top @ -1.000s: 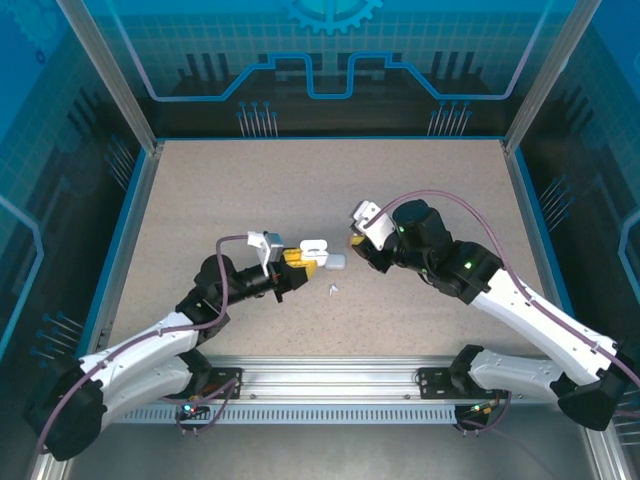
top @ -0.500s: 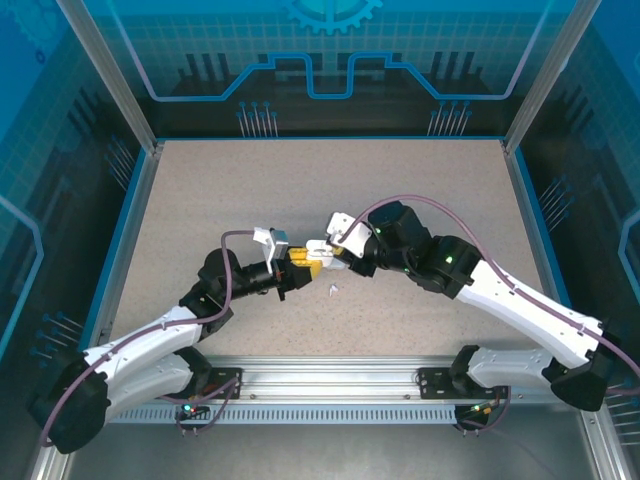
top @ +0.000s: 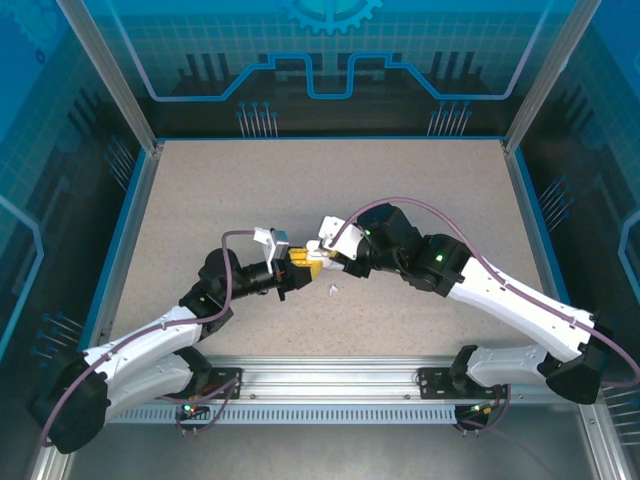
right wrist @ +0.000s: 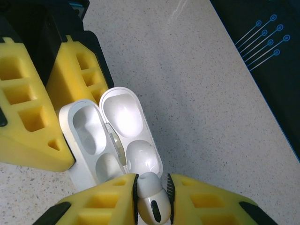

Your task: Insert the wireless bluetooth earbuds into the charging case

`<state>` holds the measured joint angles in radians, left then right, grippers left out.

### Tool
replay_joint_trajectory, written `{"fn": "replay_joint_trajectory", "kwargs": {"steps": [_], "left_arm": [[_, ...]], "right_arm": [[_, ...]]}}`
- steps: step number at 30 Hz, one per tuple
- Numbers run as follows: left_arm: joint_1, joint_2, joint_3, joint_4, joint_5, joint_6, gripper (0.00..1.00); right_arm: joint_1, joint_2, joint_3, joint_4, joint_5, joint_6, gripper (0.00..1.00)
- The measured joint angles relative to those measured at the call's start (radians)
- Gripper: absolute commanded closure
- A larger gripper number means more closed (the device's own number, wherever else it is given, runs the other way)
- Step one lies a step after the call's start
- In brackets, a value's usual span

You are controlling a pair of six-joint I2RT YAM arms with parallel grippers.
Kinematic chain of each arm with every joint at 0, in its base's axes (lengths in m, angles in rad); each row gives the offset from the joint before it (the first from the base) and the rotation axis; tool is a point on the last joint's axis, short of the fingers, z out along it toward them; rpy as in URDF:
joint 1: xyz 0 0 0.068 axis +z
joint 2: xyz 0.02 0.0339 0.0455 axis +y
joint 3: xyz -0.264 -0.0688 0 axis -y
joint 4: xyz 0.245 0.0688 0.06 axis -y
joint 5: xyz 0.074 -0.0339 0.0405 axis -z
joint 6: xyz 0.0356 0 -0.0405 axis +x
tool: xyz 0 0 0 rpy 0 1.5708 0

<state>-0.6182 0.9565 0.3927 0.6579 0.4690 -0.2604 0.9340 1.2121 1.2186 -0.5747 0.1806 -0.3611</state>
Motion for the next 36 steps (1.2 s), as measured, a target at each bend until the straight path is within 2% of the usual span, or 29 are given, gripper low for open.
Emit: {"fn": "replay_joint_trajectory", "kwargs": {"steps": [9, 27, 33, 36], "left_arm": [[0.0, 0.0, 0.005, -0.017, 0.001, 0.0, 0.91], [0.0, 0.0, 0.005, -0.018, 0.001, 0.0, 0.91], [0.0, 0.0, 0.005, -0.018, 0.0, 0.002, 0.91], [0.0, 0.0, 0.005, -0.017, 0.001, 0.008, 0.91]], "right_arm": [[0.01, 0.019, 0.001, 0.008, 0.036, -0.006, 0.76], [0.021, 0.024, 0.001, -0.001, 0.021, -0.007, 0.75], [0.021, 0.03, 0.021, -0.016, 0.001, -0.003, 0.68], [0.019, 0.026, 0.024, -0.018, -0.021, 0.008, 0.62]]}}
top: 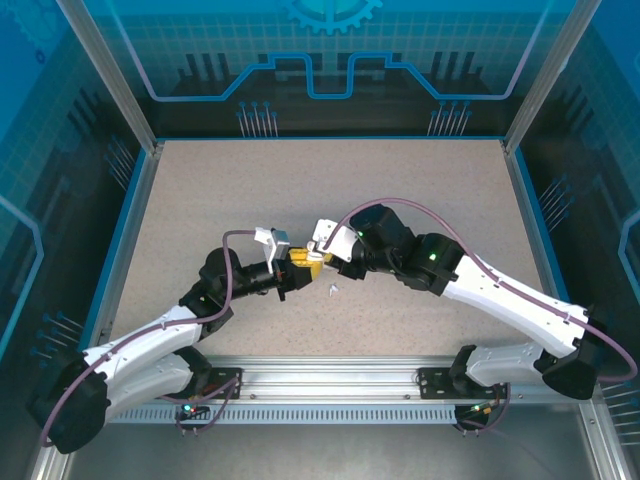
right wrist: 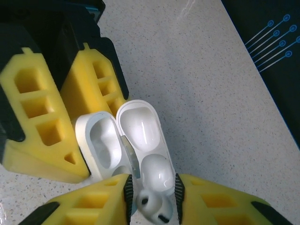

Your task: Insert the wireless bluetooth earbuds into the charging case

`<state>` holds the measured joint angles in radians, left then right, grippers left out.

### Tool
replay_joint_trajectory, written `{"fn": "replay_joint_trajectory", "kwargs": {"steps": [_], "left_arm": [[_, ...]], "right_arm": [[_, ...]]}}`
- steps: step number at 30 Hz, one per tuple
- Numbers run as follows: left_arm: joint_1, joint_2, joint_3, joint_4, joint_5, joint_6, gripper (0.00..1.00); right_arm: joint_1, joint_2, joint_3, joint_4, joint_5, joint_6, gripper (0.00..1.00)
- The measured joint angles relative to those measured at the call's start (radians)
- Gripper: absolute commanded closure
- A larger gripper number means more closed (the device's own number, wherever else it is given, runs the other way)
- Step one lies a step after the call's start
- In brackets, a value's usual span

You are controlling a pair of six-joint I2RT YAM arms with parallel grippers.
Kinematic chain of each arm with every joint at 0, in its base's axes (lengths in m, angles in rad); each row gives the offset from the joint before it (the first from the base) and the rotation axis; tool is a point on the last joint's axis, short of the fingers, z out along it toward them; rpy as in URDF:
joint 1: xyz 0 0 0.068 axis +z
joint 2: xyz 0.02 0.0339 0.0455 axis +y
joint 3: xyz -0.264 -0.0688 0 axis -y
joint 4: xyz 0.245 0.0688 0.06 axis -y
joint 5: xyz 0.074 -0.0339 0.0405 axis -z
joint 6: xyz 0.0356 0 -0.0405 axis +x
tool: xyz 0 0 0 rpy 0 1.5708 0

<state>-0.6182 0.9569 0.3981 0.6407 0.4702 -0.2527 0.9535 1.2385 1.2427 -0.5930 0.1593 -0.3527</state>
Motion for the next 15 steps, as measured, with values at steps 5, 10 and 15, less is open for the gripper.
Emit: {"fn": "replay_joint_trajectory", "kwargs": {"steps": [5, 10, 15], "left_arm": [[0.0, 0.014, 0.0, 0.041, -0.001, 0.019, 0.91], [0.0, 0.034, 0.0, 0.078, -0.001, 0.027, 0.91], [0.0, 0.048, 0.0, 0.103, -0.002, 0.043, 0.91]], "right_arm": [[-0.017, -0.02, 0.034, -0.02, -0.08, 0.035, 0.48], [-0.072, -0.06, 0.101, -0.024, -0.149, 0.107, 0.4], [-0.158, -0.114, 0.129, -0.021, -0.183, 0.22, 0.39]]}}
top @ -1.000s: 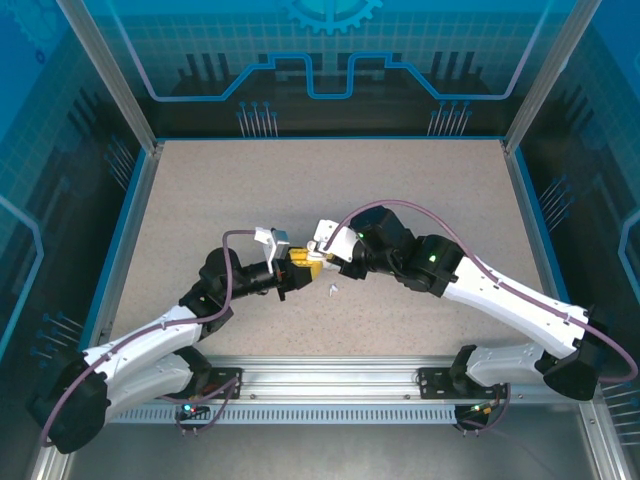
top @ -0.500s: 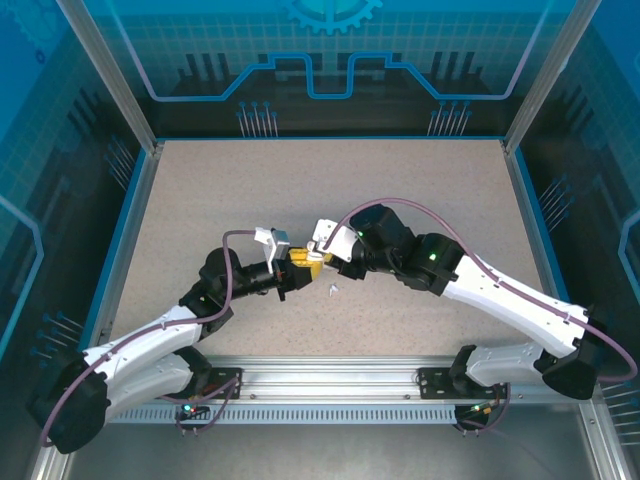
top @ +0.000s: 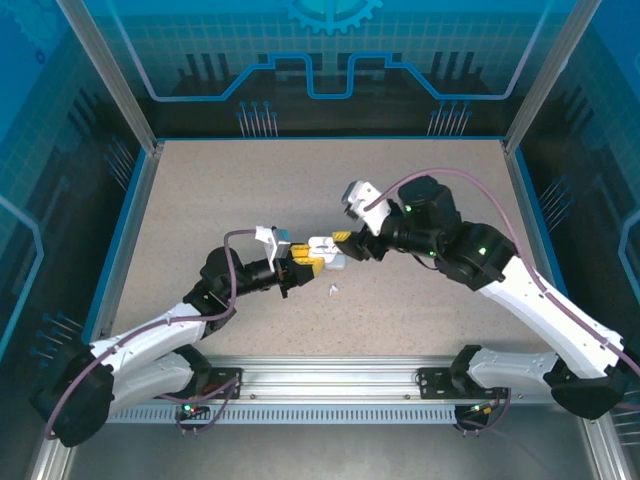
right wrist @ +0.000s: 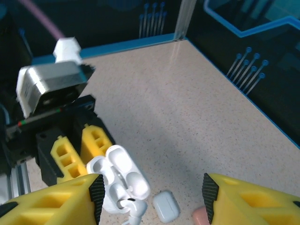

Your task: Insert the wireless bluetooth earbuds into the charging case

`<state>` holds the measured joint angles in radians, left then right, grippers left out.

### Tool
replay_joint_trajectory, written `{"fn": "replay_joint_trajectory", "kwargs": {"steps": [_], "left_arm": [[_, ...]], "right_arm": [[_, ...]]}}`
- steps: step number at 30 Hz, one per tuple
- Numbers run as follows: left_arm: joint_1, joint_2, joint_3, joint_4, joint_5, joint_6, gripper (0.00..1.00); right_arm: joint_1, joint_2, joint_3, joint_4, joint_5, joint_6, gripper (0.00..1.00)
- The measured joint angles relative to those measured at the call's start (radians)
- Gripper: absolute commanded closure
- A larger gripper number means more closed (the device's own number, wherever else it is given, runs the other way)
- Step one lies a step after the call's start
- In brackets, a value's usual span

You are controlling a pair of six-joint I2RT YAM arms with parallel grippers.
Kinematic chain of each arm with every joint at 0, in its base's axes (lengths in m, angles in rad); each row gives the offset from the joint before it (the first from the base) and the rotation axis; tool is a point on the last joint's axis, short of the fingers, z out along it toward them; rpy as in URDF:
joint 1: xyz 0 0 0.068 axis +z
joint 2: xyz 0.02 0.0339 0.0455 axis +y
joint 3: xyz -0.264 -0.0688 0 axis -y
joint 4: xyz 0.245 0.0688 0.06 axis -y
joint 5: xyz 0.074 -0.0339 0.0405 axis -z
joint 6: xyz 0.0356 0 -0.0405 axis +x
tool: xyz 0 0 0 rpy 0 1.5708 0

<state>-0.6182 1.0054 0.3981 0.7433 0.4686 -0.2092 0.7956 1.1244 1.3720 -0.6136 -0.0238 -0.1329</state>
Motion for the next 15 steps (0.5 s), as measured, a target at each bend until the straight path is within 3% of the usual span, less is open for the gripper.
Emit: {"fn": "replay_joint_trajectory", "kwargs": {"steps": [6, 15], "left_arm": [[0.0, 0.005, -0.001, 0.04, 0.0, 0.002, 0.92], [0.0, 0.005, -0.001, 0.109, 0.0, 0.0, 0.92]], "right_arm": [[-0.169, -0.024, -0.025, -0.018, -0.055, 0.18, 0.41], [-0.254, -0.03, -0.216, -0.057, -0.131, 0.295, 0.46]]}}
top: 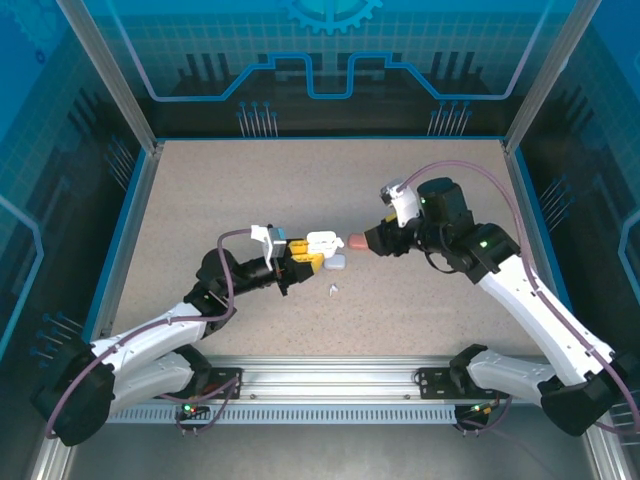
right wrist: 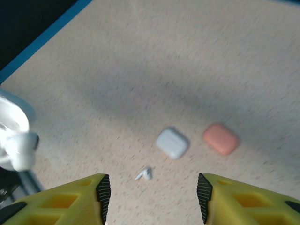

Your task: Insert the wireless bluetooth earbuds into the charging case

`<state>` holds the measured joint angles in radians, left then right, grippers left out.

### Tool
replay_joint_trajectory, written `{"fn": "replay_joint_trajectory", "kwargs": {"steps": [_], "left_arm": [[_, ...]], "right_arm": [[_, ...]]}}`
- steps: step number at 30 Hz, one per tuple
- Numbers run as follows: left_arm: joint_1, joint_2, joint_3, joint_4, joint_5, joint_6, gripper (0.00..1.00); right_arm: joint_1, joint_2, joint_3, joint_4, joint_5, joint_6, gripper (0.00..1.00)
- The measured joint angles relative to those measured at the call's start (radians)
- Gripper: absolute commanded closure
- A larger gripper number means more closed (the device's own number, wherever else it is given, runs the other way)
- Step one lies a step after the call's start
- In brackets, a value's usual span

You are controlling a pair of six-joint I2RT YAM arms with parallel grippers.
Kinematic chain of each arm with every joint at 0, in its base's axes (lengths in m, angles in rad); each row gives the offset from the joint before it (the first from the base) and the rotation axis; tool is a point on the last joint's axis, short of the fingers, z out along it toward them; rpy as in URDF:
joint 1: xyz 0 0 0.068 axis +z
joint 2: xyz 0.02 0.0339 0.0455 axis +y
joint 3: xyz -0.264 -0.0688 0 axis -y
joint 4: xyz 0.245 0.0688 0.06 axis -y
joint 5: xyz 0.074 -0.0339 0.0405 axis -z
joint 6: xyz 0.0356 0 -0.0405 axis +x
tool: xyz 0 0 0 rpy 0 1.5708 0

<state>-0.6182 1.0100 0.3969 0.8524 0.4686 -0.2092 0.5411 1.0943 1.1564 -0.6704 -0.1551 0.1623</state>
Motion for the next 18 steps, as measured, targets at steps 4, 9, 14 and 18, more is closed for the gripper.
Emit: {"fn": "replay_joint_trajectory", "kwargs": {"steps": [4, 9, 14, 18], "left_arm": [[0.0, 0.0, 0.0, 0.025, 0.0, -0.002, 0.92], [0.0, 0.0, 0.0, 0.073, 0.0, -0.002, 0.92], [0.0, 0.0, 0.0, 0.082, 0.001, -0.002, 0.92], [0.0, 0.003, 0.0, 0.082, 0.001, -0.002, 0.92]], "right_arm": [[0.0, 0.024, -0.037, 0.018, -0.073, 0.019, 0.47], [0.0, 0.033, -0.038, 0.069, -0.13, 0.031, 0.47], [0.0, 0.033, -0.038, 0.113, -0.175, 0.044, 0.47], [0.0, 0.033, -0.038, 0.142, -0.204, 0.052, 0.46]]}}
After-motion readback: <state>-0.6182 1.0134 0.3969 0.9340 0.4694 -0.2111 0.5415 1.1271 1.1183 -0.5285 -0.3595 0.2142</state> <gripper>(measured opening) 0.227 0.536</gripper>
